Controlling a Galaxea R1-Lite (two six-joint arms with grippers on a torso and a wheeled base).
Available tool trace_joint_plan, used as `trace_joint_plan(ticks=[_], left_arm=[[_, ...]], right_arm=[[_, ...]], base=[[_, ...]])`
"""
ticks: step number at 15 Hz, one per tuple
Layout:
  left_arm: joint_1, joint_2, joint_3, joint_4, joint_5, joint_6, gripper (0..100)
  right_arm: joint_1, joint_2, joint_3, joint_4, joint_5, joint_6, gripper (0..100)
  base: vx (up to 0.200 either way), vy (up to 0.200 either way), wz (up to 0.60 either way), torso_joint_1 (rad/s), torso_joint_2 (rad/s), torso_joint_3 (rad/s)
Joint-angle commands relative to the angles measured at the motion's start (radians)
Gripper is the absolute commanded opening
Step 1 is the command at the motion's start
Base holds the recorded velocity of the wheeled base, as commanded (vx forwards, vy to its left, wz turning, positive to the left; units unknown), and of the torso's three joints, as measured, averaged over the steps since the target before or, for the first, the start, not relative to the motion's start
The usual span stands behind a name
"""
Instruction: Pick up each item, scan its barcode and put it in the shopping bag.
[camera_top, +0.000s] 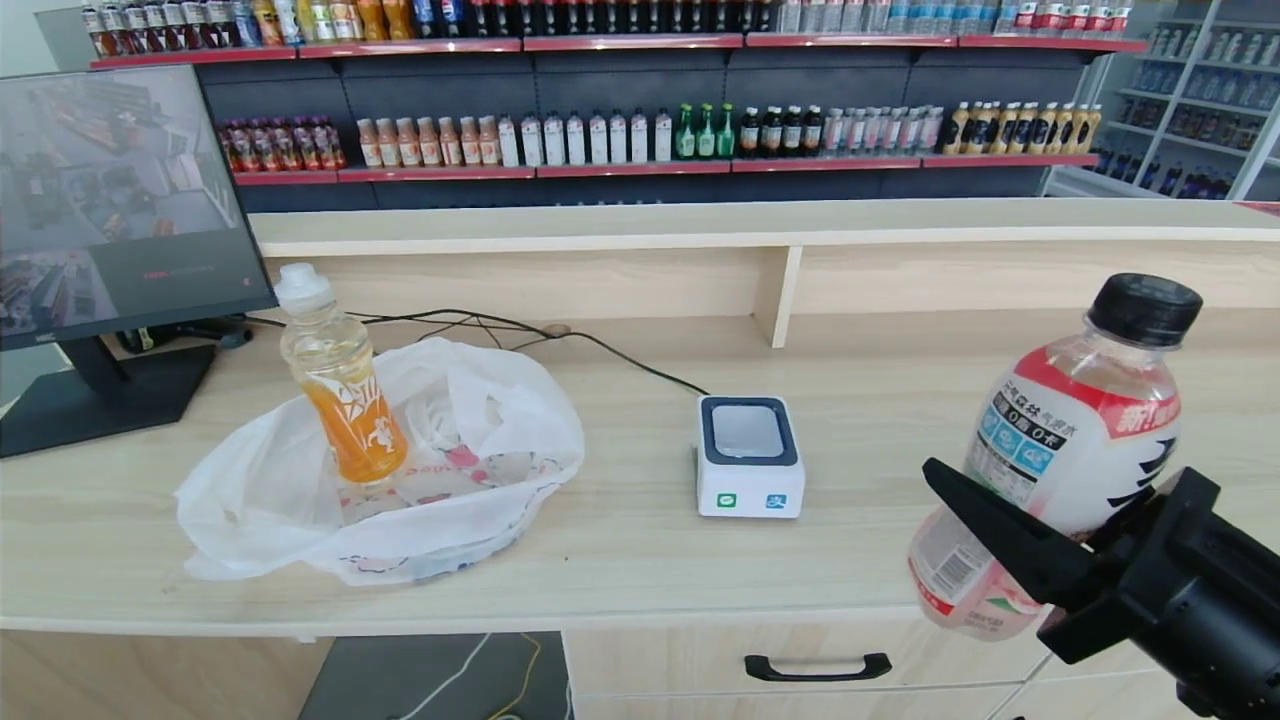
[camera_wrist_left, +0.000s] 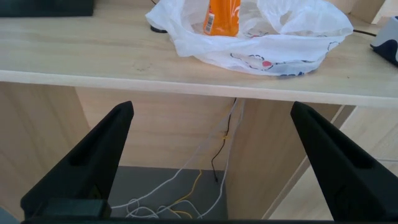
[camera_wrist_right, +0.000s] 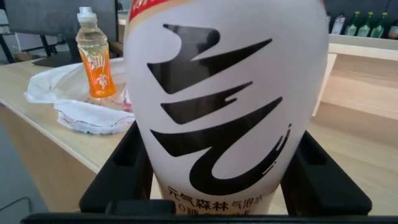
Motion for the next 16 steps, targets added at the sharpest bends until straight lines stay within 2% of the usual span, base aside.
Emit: trace_joint_plan(ticks=[1,5,8,13,16], left_arm=[[0.0,0.0,0.0,0.0,0.0,0.0,100],[0.0,0.0,0.0,0.0,0.0,0.0,100],[0.0,0.0,0.0,0.0,0.0,0.0,100],[0.0,0.0,0.0,0.0,0.0,-0.002,100],[0.0,0.0,0.0,0.0,0.0,0.0,100]], right_arm=[[0.0,0.02,-0.034,-0.001,0.0,-0.016,0],[0.002,0.105,-0.1,-0.001,0.035,-0.075,0],[0.012,0.216,-0.238,-0.001,0.058,-0.138,0],[0.008,0.394,-0.393,-0.001,0.181,-0.239,0],[-0.031,0.498,-0.527,-0.001,0.253,-0.314,0]], base=[[0.0,0.0,0.0,0.0,0.0,0.0],[0.0,0.0,0.0,0.0,0.0,0.0],[0.0,0.0,0.0,0.0,0.0,0.0],[0.0,0.0,0.0,0.0,0.0,0.0],[0.0,0.0,0.0,0.0,0.0,0.0]])
